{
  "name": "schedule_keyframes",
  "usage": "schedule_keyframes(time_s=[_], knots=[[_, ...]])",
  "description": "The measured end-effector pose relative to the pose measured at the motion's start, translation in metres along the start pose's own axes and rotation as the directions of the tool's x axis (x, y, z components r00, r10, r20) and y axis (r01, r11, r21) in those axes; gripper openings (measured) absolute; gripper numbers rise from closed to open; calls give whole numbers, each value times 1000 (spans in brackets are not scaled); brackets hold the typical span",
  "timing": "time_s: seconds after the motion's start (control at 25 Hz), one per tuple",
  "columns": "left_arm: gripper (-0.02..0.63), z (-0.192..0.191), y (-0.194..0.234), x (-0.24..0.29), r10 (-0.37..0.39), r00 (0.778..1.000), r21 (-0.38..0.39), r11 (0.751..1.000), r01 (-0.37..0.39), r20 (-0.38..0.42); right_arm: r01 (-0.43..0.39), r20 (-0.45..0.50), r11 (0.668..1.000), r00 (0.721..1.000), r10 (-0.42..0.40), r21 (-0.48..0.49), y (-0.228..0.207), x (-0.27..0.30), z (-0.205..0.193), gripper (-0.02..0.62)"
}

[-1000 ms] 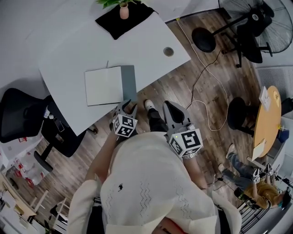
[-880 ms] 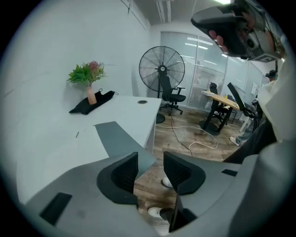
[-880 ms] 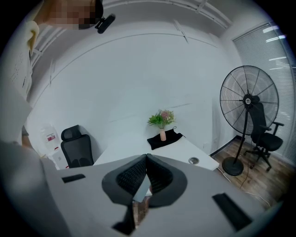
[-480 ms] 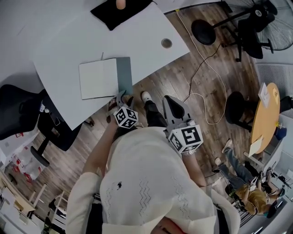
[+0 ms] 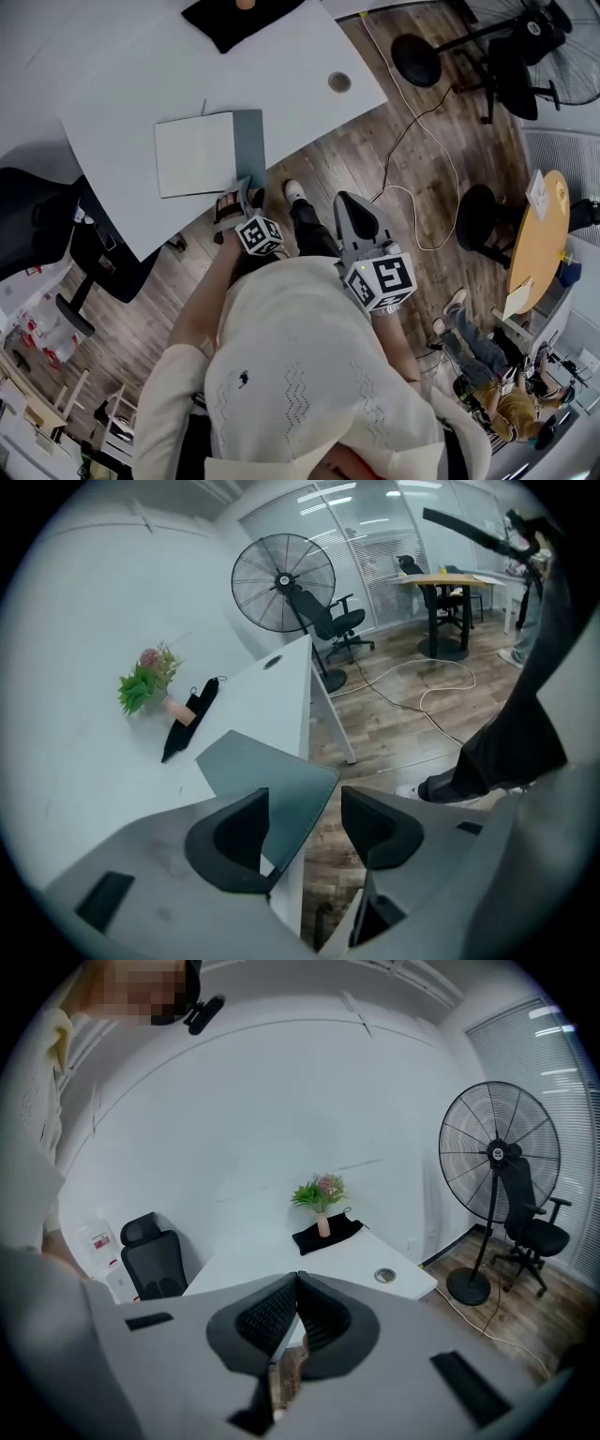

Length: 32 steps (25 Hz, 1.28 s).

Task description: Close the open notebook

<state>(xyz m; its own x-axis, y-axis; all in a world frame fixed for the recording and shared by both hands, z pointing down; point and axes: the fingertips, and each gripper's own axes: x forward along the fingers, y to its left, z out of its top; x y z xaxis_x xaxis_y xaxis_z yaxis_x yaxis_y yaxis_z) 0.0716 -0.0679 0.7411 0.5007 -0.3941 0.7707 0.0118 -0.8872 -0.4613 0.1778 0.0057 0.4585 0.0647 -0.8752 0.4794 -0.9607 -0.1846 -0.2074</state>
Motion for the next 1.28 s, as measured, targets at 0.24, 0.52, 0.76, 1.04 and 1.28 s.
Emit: schedule_keyframes(time_s=[0.24, 0.52, 0.76, 1.04, 1.28], knots=[[241, 2, -4, 10, 25, 999, 112, 994, -21, -31, -4, -6, 1000, 1000, 4, 0, -2, 2, -1, 2], [196, 0, -2, 14, 35, 998, 65, 997, -32, -49, -14, -8, 1000, 1000, 14, 6, 1, 2, -3, 2], [165, 2, 1, 11, -10, 999, -3, 1000, 10, -30, -15, -7, 1000, 1000, 15, 5, 2, 3, -4, 2], [47, 6, 4, 3, -40, 999, -147, 988, 41, 11, -16, -6, 1000, 1000, 16, 0, 6, 2, -4, 2], [32, 8, 10, 3, -109, 994, -345, 932, 112, 27, -21, -4, 1000, 1000, 21, -7, 10, 4, -3, 2]])
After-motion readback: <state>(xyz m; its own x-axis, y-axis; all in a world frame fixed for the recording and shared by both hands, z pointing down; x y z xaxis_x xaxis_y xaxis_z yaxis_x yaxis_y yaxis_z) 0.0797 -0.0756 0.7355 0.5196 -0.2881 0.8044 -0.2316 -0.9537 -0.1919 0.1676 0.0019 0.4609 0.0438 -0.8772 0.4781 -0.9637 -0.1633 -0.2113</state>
